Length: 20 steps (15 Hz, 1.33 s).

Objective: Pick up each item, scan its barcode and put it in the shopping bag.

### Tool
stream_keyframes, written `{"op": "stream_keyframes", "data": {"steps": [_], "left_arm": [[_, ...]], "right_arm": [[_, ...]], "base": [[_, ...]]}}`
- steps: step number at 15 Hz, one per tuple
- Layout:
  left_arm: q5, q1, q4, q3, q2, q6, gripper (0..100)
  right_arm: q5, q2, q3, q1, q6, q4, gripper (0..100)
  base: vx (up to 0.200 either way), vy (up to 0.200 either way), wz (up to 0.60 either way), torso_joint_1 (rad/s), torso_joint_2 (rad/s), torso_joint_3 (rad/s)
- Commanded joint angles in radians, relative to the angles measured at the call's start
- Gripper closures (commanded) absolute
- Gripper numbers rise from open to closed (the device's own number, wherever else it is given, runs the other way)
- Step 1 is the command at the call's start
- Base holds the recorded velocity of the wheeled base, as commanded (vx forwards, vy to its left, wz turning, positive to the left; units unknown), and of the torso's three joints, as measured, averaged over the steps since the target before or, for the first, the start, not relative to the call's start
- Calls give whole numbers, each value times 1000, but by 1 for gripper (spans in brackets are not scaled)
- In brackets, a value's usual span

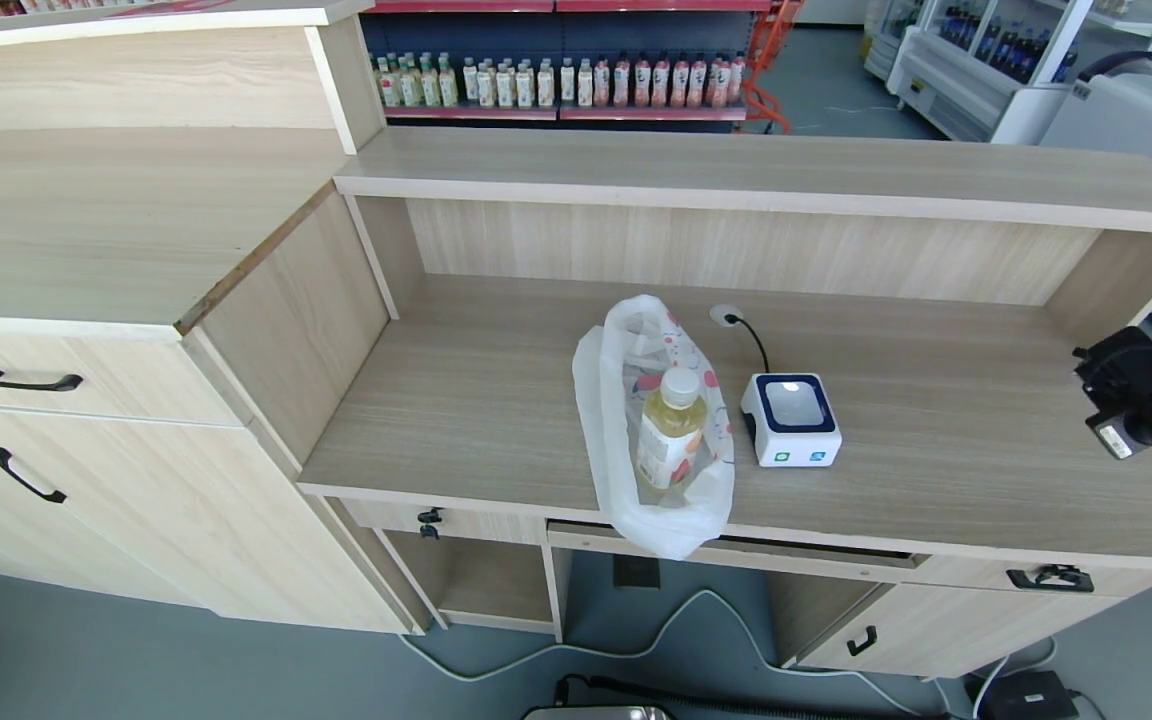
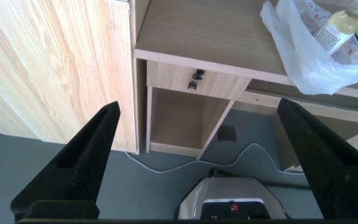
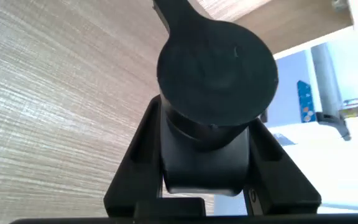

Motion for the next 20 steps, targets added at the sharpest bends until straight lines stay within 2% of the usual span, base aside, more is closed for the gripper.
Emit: {"op": "stream_keyframes", "data": {"steps": [1,3,4,5,7,8,10,12,15,20], "left_arm": [[0,0,0,0,0,0,0],[0,0,0,0,0,0,0],[0,0,0,0,0,0,0],[0,0,0,-1,0,0,0],[0,0,0,0,0,0,0],[0,0,0,0,0,0,0],[0,0,0,0,0,0,0],[0,0,0,0,0,0,0],[0,0,0,0,0,0,0],[0,0,0,0,0,0,0]], "right_arm": [[175,-310,133,-4,-262,-10,100],[310,-435,208,131,-463,-25,100],[324,-453,223,175,-490,-23,100],[317,-511,275,410,-625,-25,100],[260,-517,283,691,-886,-25,100],[255,-507,283,813,-1004,-17,100],[255,-484,280,1000,-1173,-25,100],[264,-476,280,1132,-1256,-34,100],[292,-482,291,1275,-1449,-39,100],[287,-494,304,1422,-1509,-29,100]], "base": [[0,0,0,0,0,0],[0,0,0,0,0,0],[0,0,0,0,0,0],[0,0,0,0,0,0],[0,0,0,0,0,0],[0,0,0,0,0,0],[0,0,0,0,0,0],[0,0,0,0,0,0],[0,0,0,0,0,0],[0,0,0,0,0,0]]}}
